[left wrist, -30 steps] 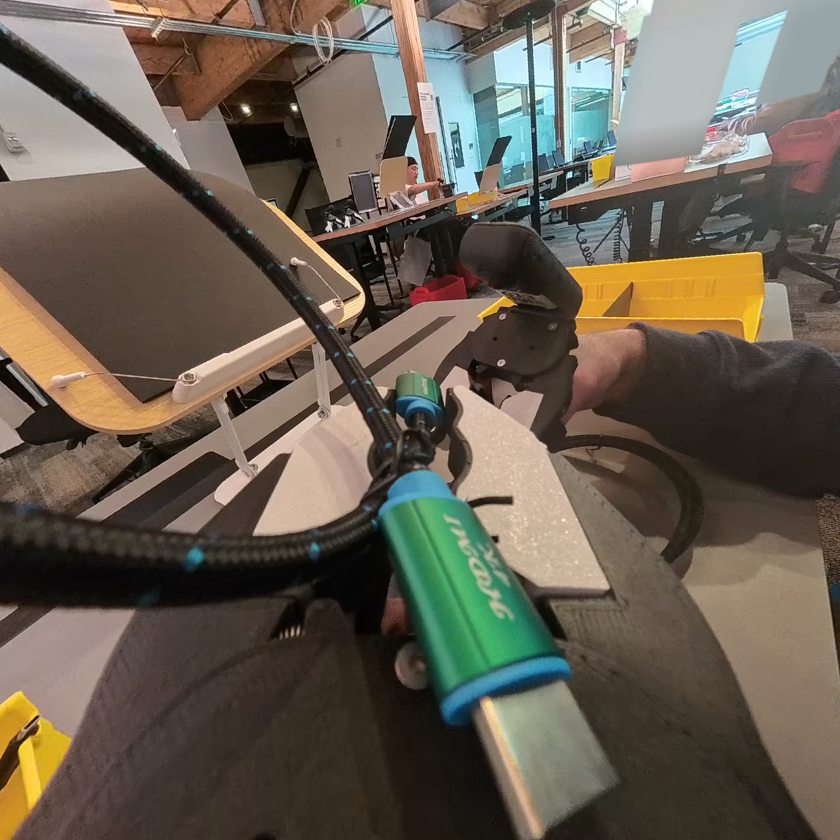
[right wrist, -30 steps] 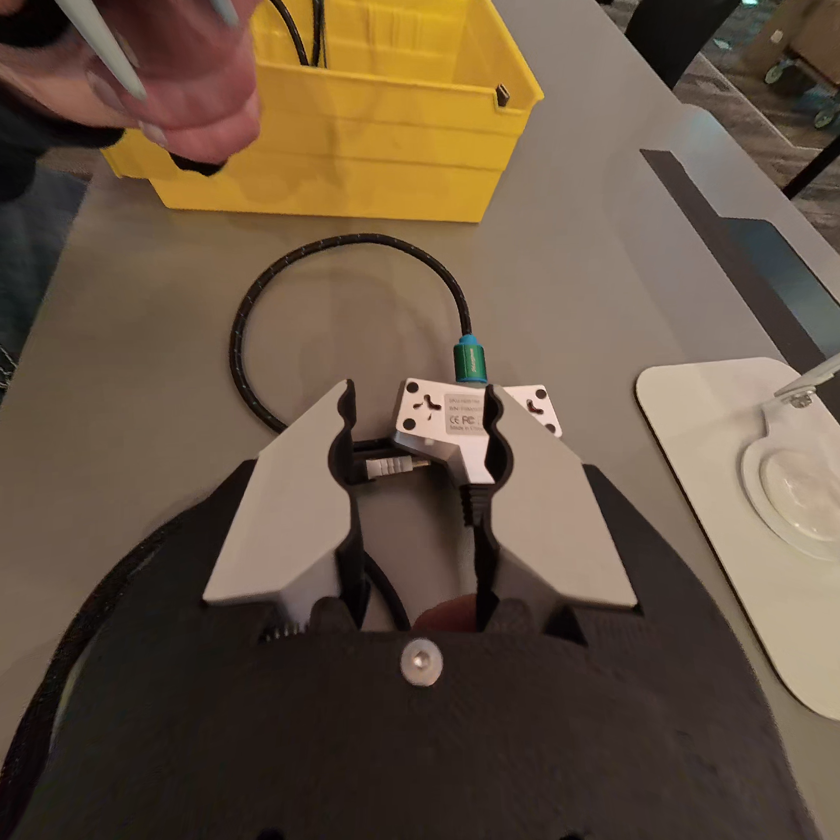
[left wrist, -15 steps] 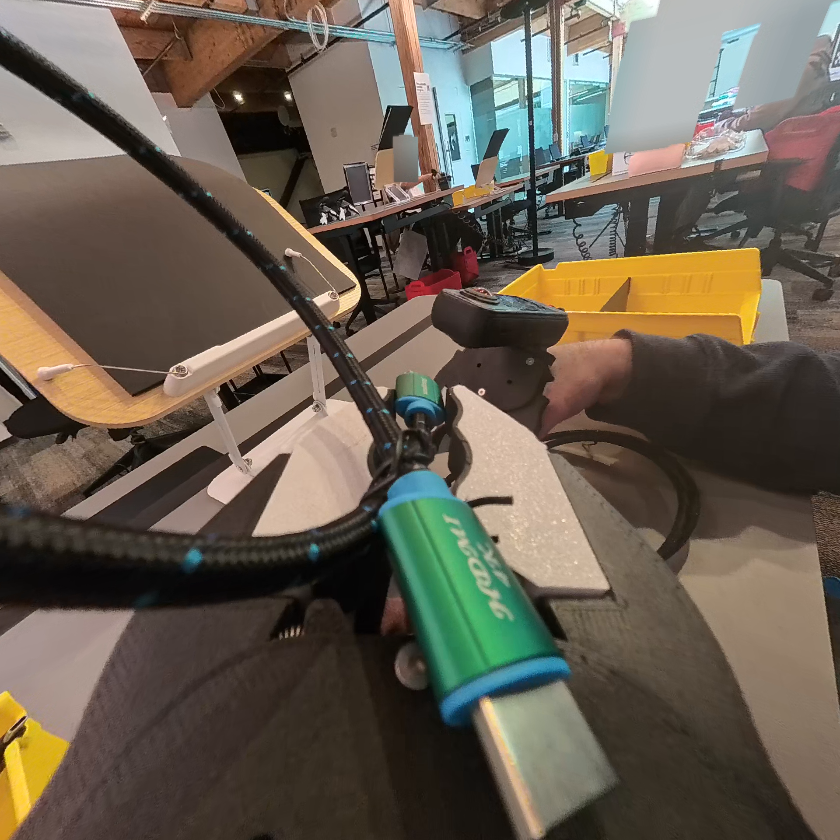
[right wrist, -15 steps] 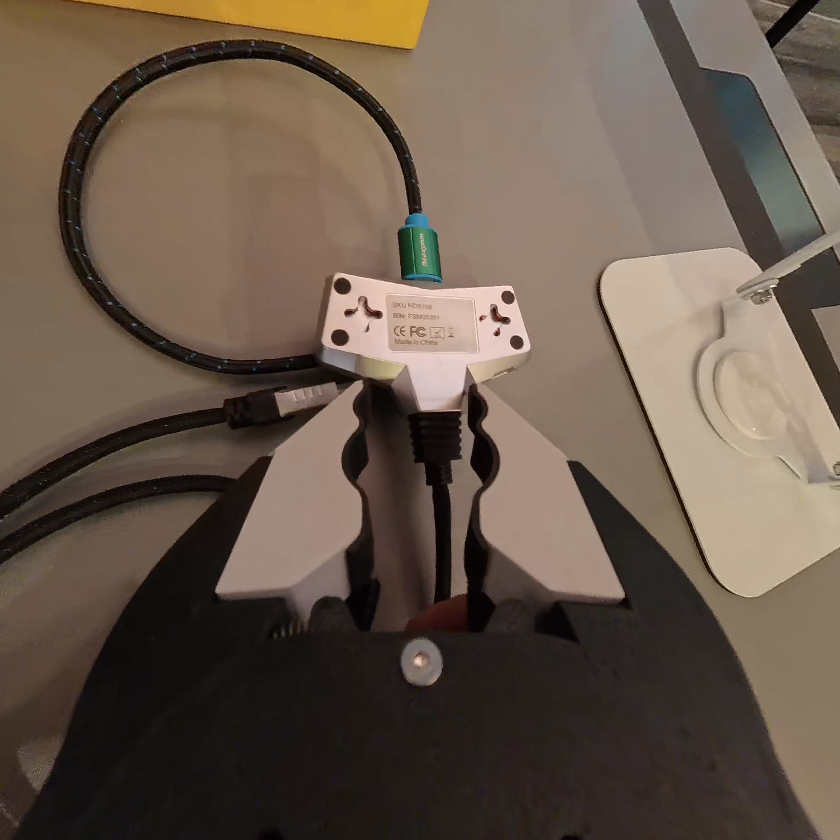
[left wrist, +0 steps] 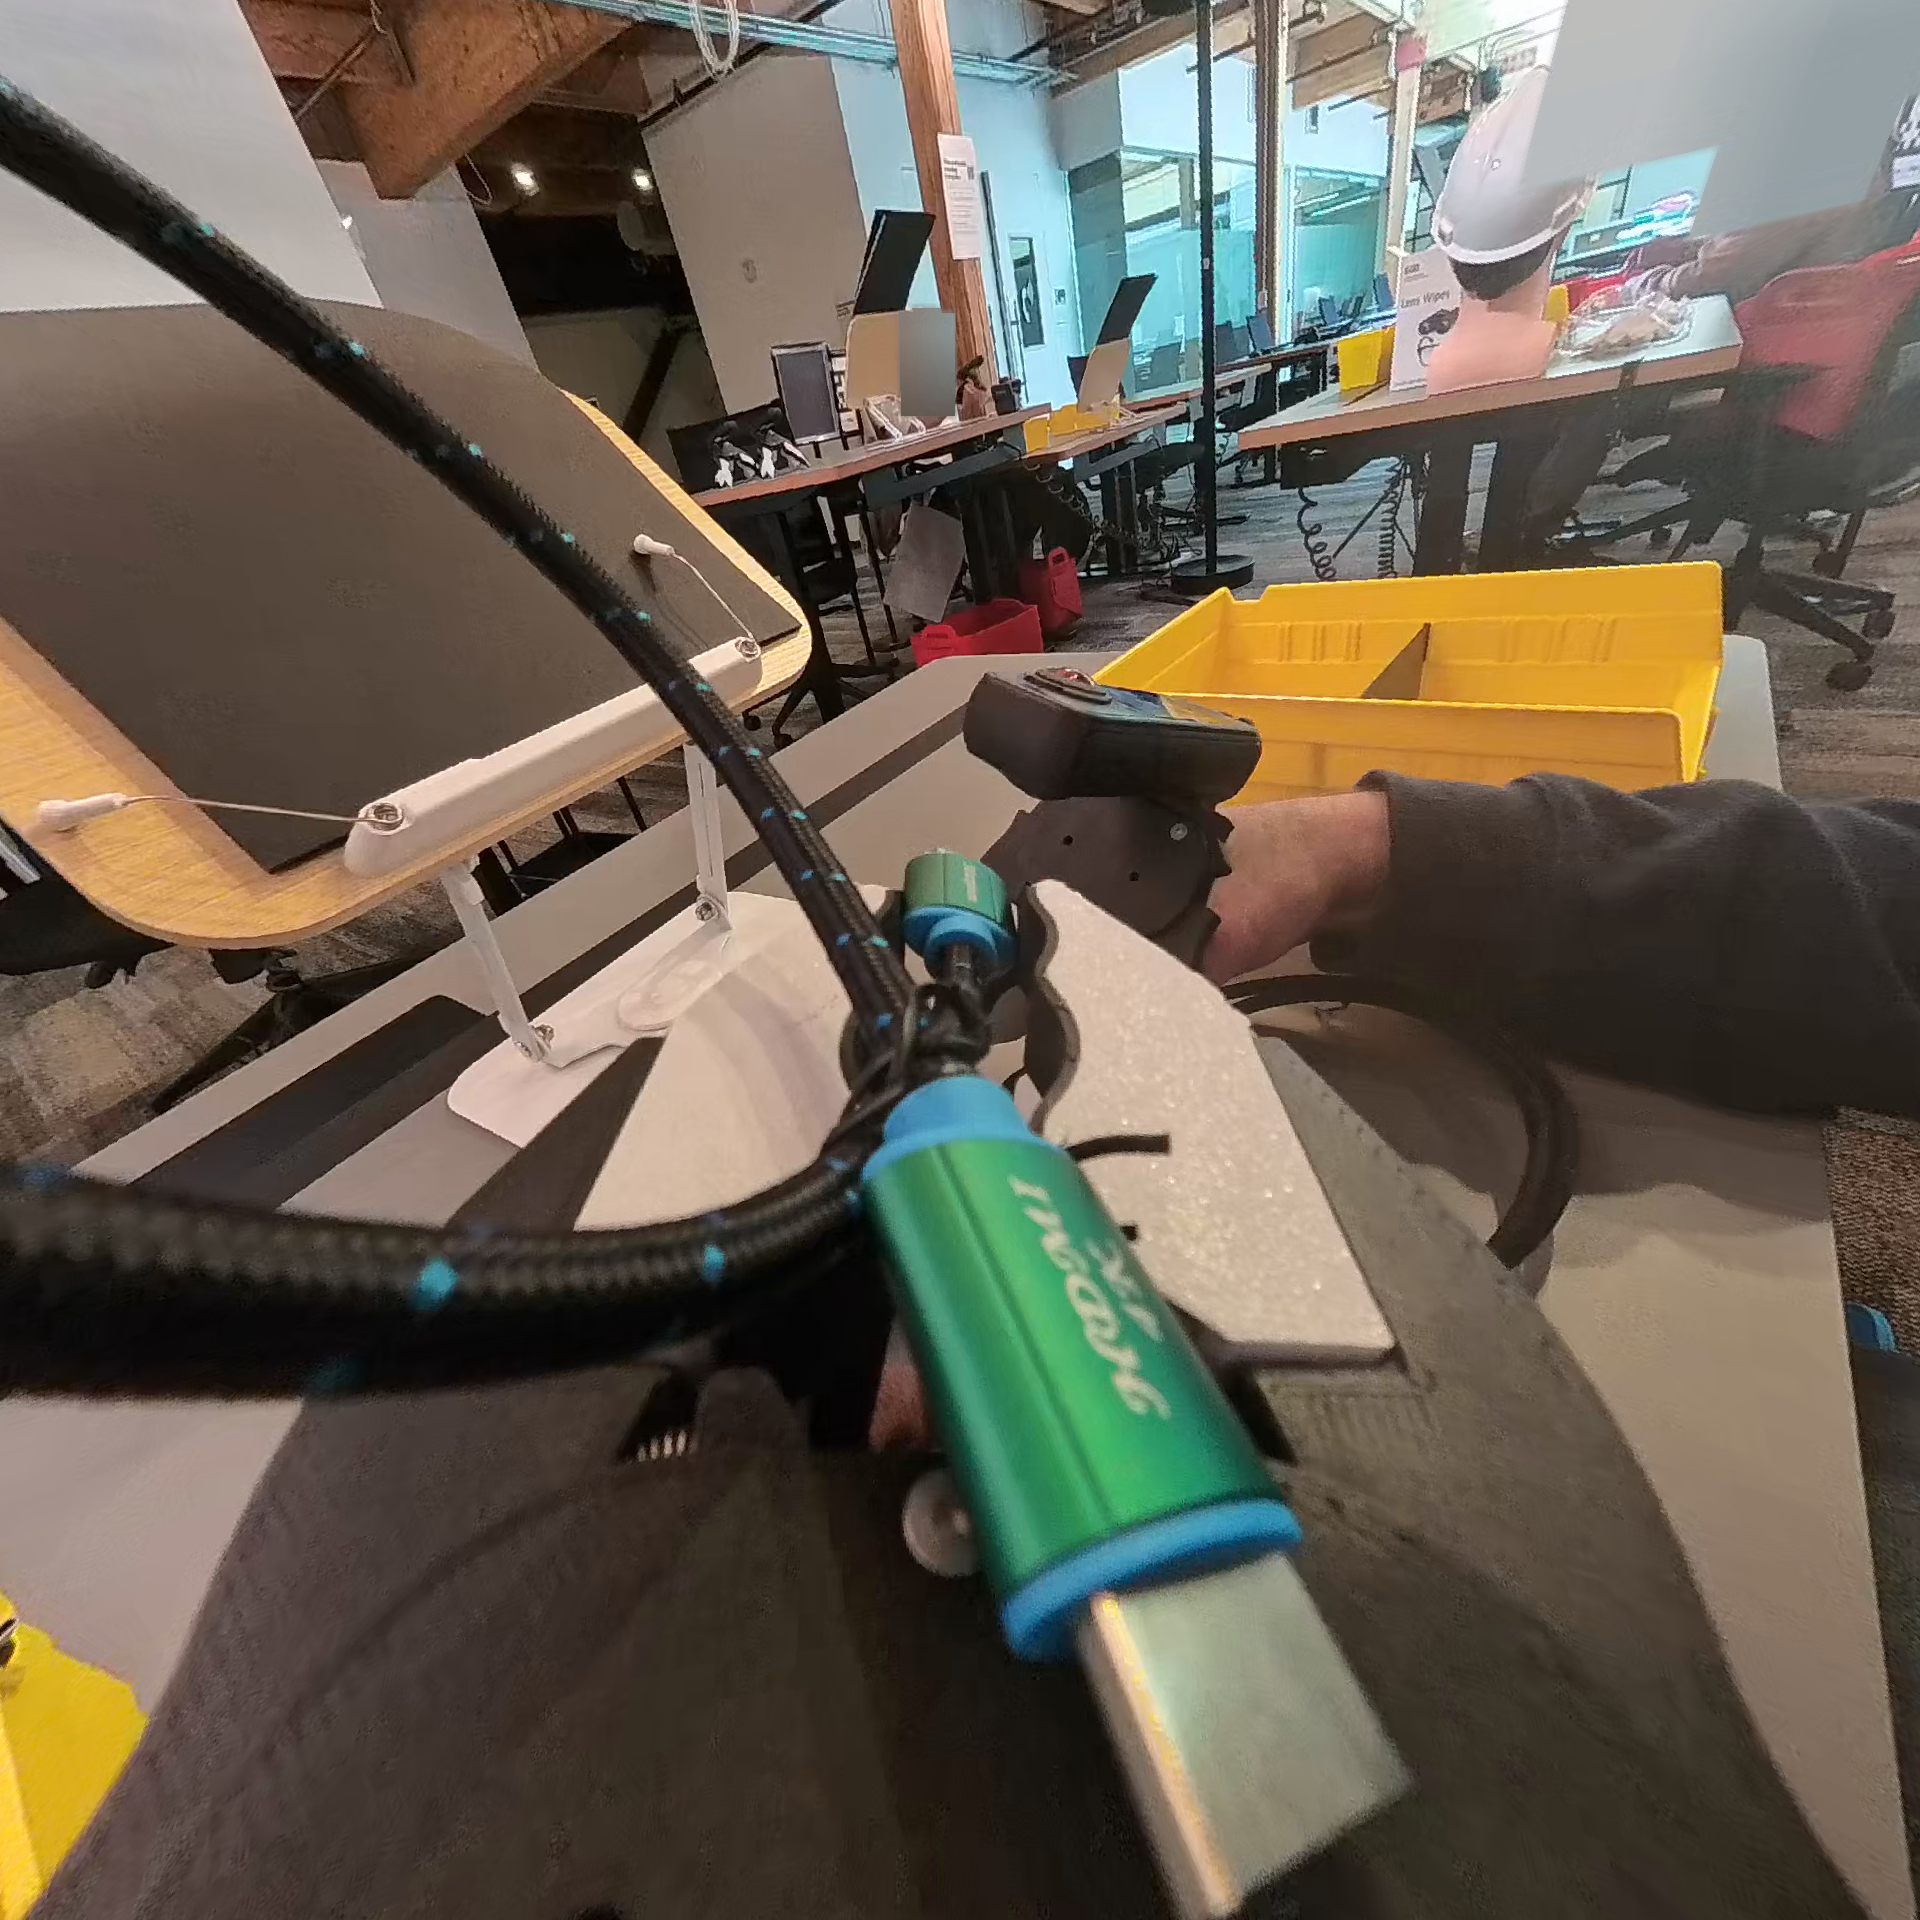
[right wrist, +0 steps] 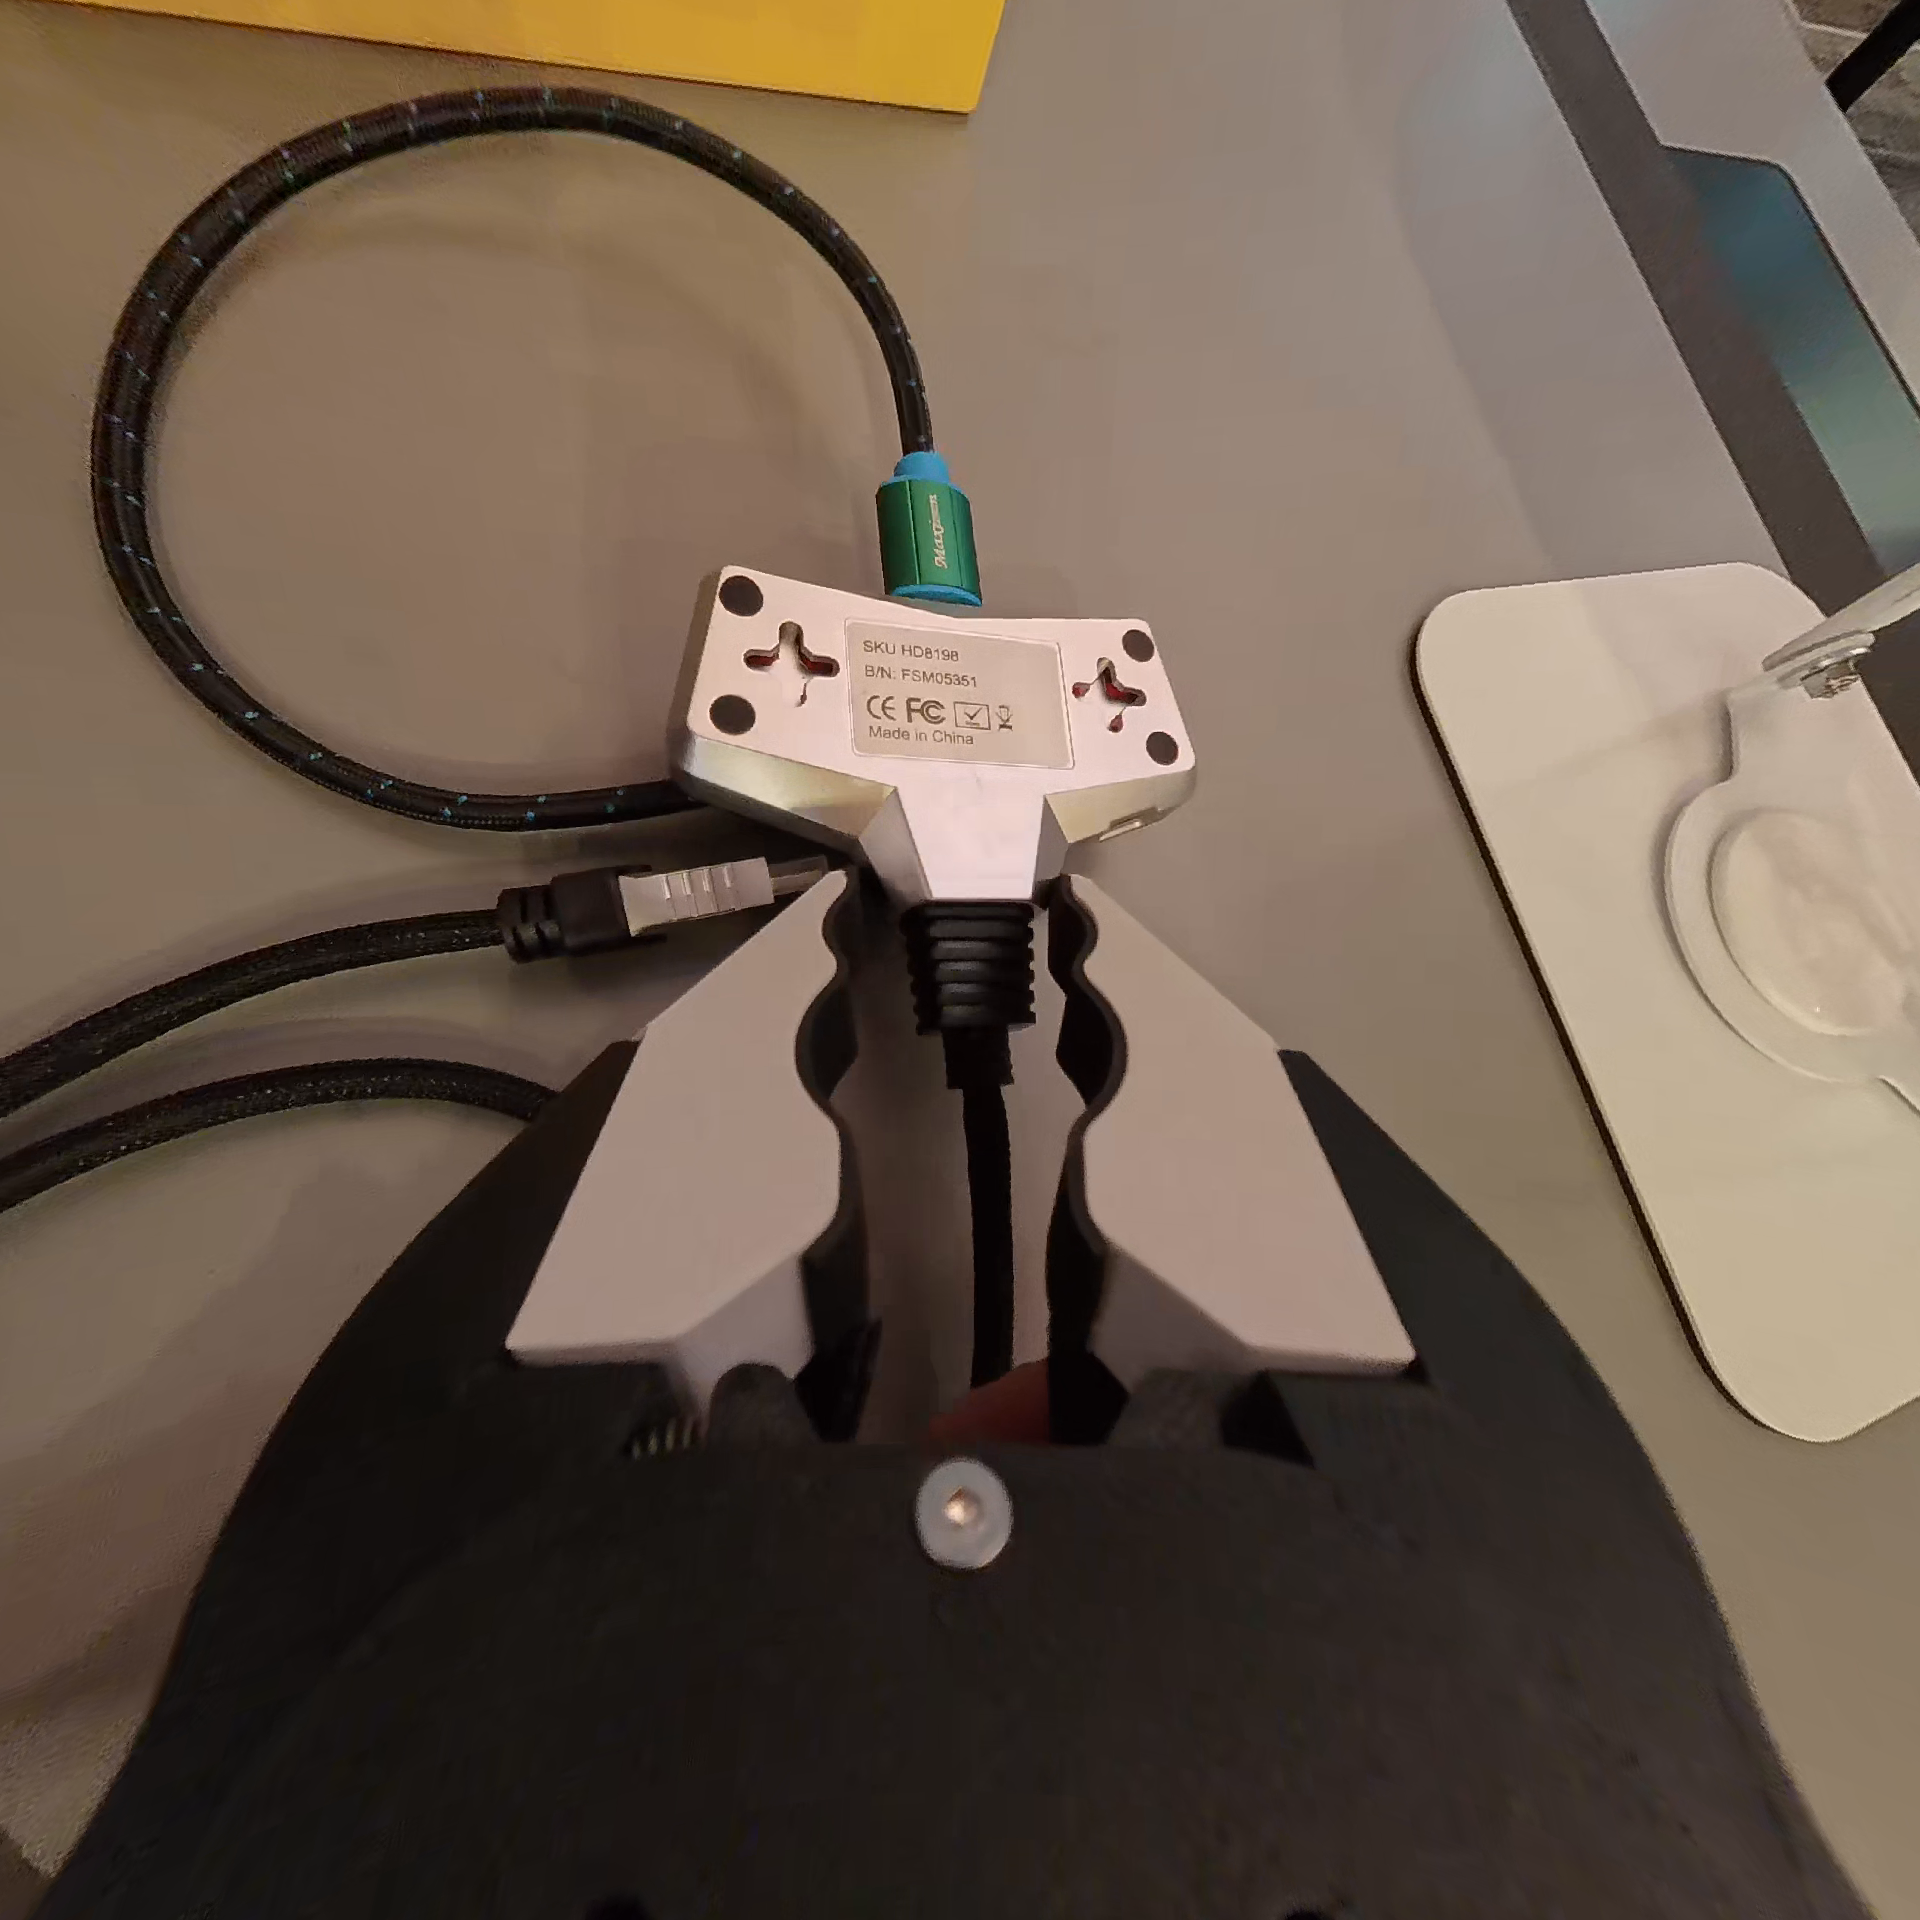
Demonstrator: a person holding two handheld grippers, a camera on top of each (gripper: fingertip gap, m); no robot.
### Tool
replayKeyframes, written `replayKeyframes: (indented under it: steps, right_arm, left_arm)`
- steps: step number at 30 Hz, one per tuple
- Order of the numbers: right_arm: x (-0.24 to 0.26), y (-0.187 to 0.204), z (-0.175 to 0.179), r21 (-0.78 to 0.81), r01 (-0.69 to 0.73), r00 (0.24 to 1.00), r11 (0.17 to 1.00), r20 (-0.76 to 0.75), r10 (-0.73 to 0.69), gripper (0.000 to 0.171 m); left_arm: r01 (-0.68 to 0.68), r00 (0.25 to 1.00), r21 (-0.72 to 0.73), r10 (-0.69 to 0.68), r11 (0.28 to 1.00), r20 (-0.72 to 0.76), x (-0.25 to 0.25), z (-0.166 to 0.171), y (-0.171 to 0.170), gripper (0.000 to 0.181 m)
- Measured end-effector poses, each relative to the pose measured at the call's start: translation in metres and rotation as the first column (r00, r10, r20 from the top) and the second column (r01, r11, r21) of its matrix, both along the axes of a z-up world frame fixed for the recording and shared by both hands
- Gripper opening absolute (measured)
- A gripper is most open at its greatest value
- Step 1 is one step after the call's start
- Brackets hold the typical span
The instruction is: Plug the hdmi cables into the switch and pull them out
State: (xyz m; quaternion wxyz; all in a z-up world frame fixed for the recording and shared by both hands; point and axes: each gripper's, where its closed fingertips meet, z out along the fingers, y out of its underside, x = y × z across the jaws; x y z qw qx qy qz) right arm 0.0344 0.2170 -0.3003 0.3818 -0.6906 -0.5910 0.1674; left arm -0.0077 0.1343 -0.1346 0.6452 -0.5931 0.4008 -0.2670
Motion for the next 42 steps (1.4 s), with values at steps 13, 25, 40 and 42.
replayKeyframes:
  steps: [13, 25, 40, 42]
  right_arm:
    - [-0.008, -0.011, 0.04, 0.058, -0.071, 0.983, 0.996, -0.168, 0.079, 0.033]
    - [-0.013, -0.026, 0.081, 0.194, -0.125, 0.939, 0.973, -0.292, 0.179, 0.032]
    - [-0.013, -0.037, 0.099, 0.223, -0.169, 0.898, 0.96, -0.365, 0.243, 0.032]
    - [-0.013, -0.038, 0.1, 0.226, -0.173, 0.895, 0.959, -0.371, 0.249, 0.032]
  left_arm:
    - [-0.02, 0.999, -0.043, 0.018, 0.999, -0.04, -0.008, -0.011, 0.007, 0.02]
    - [-0.099, 0.982, -0.087, 0.083, 0.991, -0.167, -0.015, -0.023, 0.017, 0.02]
    - [-0.137, 0.957, -0.19, 0.08, 0.972, -0.28, -0.026, -0.037, 0.018, 0.02]
    - [-0.136, 0.953, -0.212, 0.069, 0.968, -0.296, -0.026, -0.041, 0.017, 0.02]
